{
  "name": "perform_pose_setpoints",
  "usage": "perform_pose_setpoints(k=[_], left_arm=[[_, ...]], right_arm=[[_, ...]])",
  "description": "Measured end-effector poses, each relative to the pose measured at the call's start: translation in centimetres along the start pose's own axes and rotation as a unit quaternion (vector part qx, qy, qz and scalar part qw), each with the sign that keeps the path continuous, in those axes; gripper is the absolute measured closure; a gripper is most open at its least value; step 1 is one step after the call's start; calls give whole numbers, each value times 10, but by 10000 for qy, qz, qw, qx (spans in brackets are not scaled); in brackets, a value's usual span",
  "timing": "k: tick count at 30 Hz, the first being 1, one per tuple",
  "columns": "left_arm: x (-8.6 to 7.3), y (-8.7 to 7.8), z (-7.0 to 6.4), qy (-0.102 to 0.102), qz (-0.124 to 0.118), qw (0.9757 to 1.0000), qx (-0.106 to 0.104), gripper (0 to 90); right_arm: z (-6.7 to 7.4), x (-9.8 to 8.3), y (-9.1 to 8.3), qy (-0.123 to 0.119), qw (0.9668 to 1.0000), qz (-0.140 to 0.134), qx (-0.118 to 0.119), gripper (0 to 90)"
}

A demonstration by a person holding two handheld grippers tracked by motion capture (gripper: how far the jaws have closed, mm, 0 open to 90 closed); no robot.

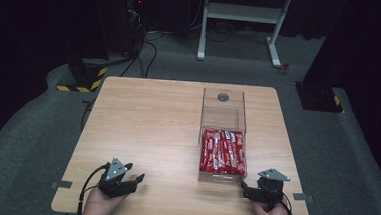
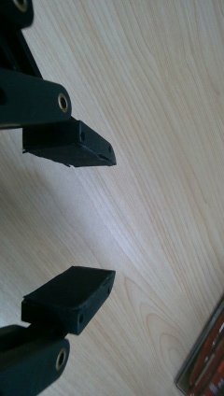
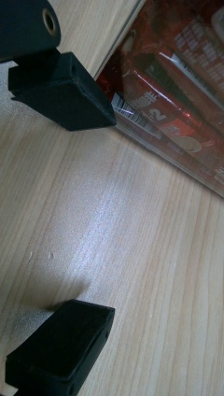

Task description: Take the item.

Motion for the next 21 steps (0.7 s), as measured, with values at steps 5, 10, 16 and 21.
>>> perform_pose_setpoints(k=[5, 10, 16, 21], left_arm=[[4, 3, -7, 60, -21, 9999, -111, 385], [9, 3, -10, 31, -47, 9999, -139, 381], [16, 2, -11, 28, -95, 9999, -82, 382], [21, 3, -15, 24, -131, 9999, -106, 381]], right_arm=[[0, 0, 0, -2, 10000, -3, 3, 88], [0, 0, 0, -6, 10000, -4, 5, 89], [0, 0, 0, -4, 10000, -3, 7, 90], [0, 0, 0, -11, 10000, -10, 5, 90]])
Point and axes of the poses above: each handheld gripper's, and its own axes: y roughly forward along the jaws, x roughly out of its top, z roughly to its left, the point moved 10 cm from there along y, roughly forward along the jaws, and after that the axes turned 1 degree about -x, right-handed, at the moved point
